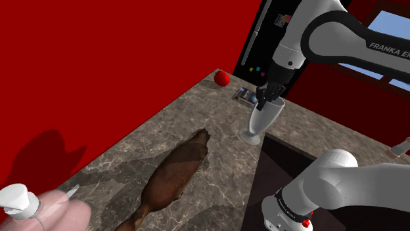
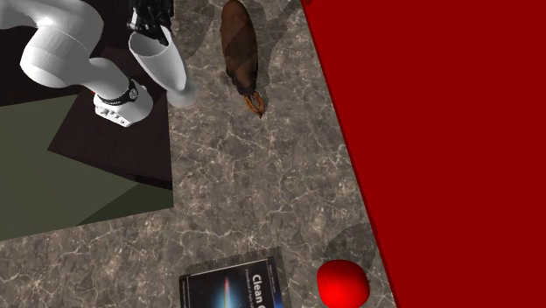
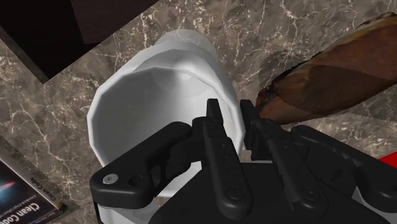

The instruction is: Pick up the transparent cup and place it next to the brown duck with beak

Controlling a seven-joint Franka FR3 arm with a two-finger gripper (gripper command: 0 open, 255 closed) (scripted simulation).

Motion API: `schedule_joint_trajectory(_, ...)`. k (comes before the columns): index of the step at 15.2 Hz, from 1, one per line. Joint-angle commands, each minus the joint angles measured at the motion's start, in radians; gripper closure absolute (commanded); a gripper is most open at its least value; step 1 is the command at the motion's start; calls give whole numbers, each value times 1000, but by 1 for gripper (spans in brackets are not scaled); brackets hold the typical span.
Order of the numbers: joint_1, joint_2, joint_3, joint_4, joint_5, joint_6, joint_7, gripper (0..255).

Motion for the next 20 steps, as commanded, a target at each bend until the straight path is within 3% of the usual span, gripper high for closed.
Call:
schedule_joint_trajectory(1, 1, -5, 2, -28, 2, 24, 1, 255)
schedule_joint_trajectory(20, 7, 3, 16, -279, 15, 284, -3, 255)
